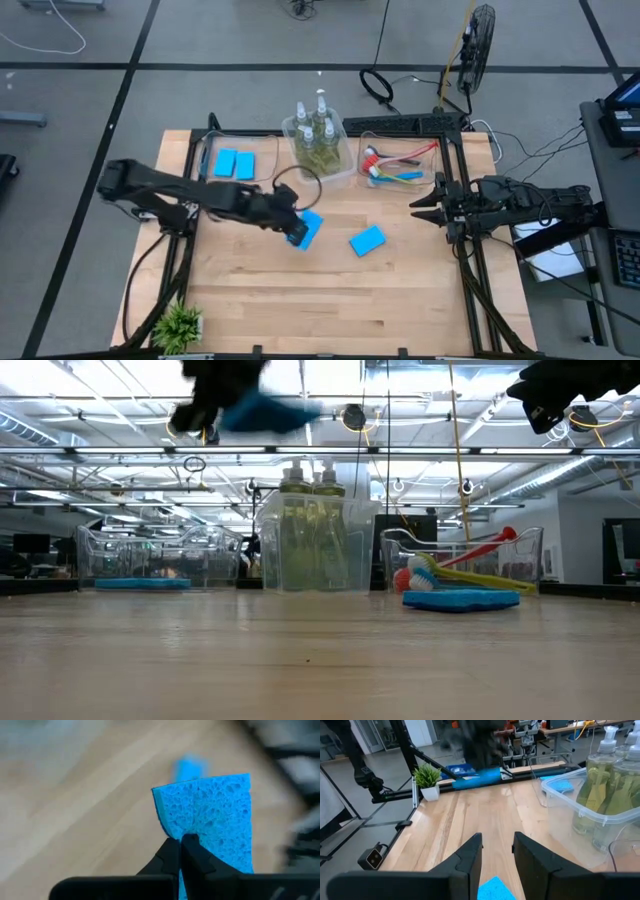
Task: Pick & Place Kitchen Sink Supplies
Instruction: Put the blue sponge into the left transparent bin
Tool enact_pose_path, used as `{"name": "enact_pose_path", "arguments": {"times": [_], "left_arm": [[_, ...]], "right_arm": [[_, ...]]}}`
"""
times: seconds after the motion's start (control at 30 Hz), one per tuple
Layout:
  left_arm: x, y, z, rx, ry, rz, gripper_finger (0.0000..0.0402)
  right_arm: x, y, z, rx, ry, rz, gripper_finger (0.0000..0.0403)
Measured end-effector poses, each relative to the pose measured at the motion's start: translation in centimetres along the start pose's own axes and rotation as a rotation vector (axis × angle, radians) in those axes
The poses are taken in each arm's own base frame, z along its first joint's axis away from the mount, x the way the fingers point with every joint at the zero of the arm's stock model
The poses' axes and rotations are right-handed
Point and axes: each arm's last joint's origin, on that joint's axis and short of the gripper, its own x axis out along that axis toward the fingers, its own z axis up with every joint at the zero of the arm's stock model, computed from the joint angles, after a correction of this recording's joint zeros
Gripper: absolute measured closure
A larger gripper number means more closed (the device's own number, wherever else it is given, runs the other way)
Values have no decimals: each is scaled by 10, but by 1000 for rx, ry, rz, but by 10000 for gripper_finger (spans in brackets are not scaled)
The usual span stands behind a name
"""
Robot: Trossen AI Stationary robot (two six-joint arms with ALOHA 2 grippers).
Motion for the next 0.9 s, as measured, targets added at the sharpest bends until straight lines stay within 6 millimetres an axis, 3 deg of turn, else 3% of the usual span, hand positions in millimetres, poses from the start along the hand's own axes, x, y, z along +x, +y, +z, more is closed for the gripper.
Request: {"name": "enact_pose_path", "arguments": {"times": [0.17, 0.33, 0.67, 0.9], "left_arm": [[-56, -30, 17, 208, -275, -381, 400], [-95, -55, 24, 423, -543, -703, 400], [-131, -78, 24, 728, -851, -1177, 401], [-138, -81, 20, 787, -915, -1220, 401]], "right_arm": [[0, 0, 0, -4, -2, -1, 303], [0, 0, 0, -4, -2, -1, 303], [0, 0, 0, -4, -1, -1, 303], [0, 0, 0, -4, -2, -1, 303]]}}
